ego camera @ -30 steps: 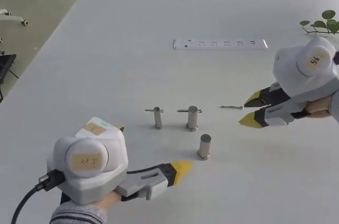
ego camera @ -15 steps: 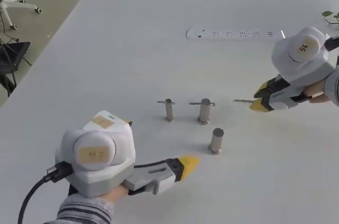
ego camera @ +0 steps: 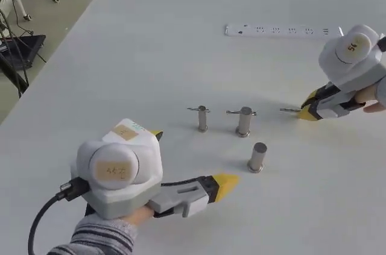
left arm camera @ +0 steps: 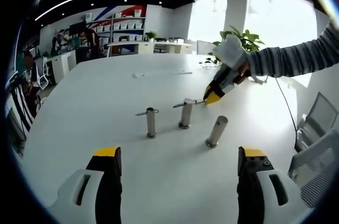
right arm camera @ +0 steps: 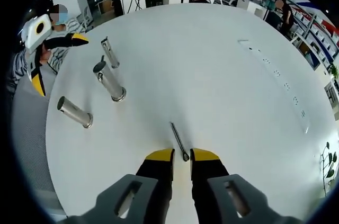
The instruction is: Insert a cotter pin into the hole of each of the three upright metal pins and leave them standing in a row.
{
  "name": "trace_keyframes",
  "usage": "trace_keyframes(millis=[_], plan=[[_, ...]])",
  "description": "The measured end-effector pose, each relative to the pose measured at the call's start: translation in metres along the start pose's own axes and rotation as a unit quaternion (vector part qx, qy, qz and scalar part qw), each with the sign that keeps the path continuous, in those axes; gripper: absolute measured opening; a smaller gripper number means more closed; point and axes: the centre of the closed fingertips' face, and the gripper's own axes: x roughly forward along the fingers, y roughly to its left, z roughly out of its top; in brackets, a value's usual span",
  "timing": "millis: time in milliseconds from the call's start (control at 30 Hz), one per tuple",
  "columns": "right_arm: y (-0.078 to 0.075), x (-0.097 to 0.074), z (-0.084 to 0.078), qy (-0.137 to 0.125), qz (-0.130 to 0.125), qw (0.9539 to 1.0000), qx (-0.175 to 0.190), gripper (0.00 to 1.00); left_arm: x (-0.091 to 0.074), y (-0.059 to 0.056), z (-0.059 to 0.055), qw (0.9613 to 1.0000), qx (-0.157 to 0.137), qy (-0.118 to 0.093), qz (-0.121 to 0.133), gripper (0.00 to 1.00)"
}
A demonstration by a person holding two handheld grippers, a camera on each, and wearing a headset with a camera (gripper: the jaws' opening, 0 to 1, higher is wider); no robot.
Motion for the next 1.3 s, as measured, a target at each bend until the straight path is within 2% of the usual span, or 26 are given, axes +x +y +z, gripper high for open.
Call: trace_keyframes(millis=[100, 167, 333, 500, 567, 667, 767, 1000, 1133, 1233, 1300], plan=[[0.001, 0.0, -0.001, 0.007, 0.003, 0.9998, -0.016, 0.03, 0.001, 0.0, -0.001, 1.0, 0.0, 0.004, -0.002, 0.89], [0.005, 0.0, 0.0, 0.014, 0.008, 0.9988, -0.045, 0.01, 0.002, 0.0, -0.001, 1.0, 0.002, 0.004, -0.005, 0.88], [0.006, 0.001, 0.0, 0.025, 0.002, 0.9988, -0.042, 0.0, 0.002, -0.003, 0.002, 0.9999, 0.006, 0.005, -0.01, 0.85], [0.003, 0.004, -0.002, 0.03, -0.004, 0.998, -0.055, 0.0, 0.001, -0.004, 0.003, 0.9998, 0.012, 0.008, -0.013, 0.84], [0.003, 0.003, -0.001, 0.032, -0.01, 0.9984, -0.046, 0.0, 0.001, -0.004, 0.004, 0.9998, 0.011, 0.008, -0.014, 0.83], [0.007, 0.002, 0.001, 0.026, -0.014, 0.9976, -0.064, 0.0, 0.0, -0.003, 0.006, 0.9998, 0.011, 0.007, -0.013, 0.82], [0.003, -0.002, 0.007, 0.008, -0.035, 0.9979, -0.054, 0.0, -0.003, -0.002, 0.011, 0.9998, 0.016, 0.002, -0.012, 0.81], [0.011, -0.018, 0.019, -0.025, -0.057, 0.9951, -0.077, 0.0, -0.007, -0.002, 0.02, 0.9996, 0.019, -0.011, -0.015, 0.76], [0.022, -0.028, 0.03, -0.054, -0.066, 0.993, -0.083, 0.0, -0.009, -0.003, 0.026, 0.9993, 0.026, -0.019, -0.02, 0.73], [0.036, -0.038, 0.04, -0.079, -0.074, 0.9885, -0.105, 0.0, -0.009, -0.004, 0.031, 0.9991, 0.006, -0.028, -0.032, 0.69], [0.045, -0.042, 0.044, -0.09, -0.075, 0.9862, -0.117, 0.0, -0.008, -0.005, 0.034, 0.9988, 0.009, -0.032, -0.035, 0.68]])
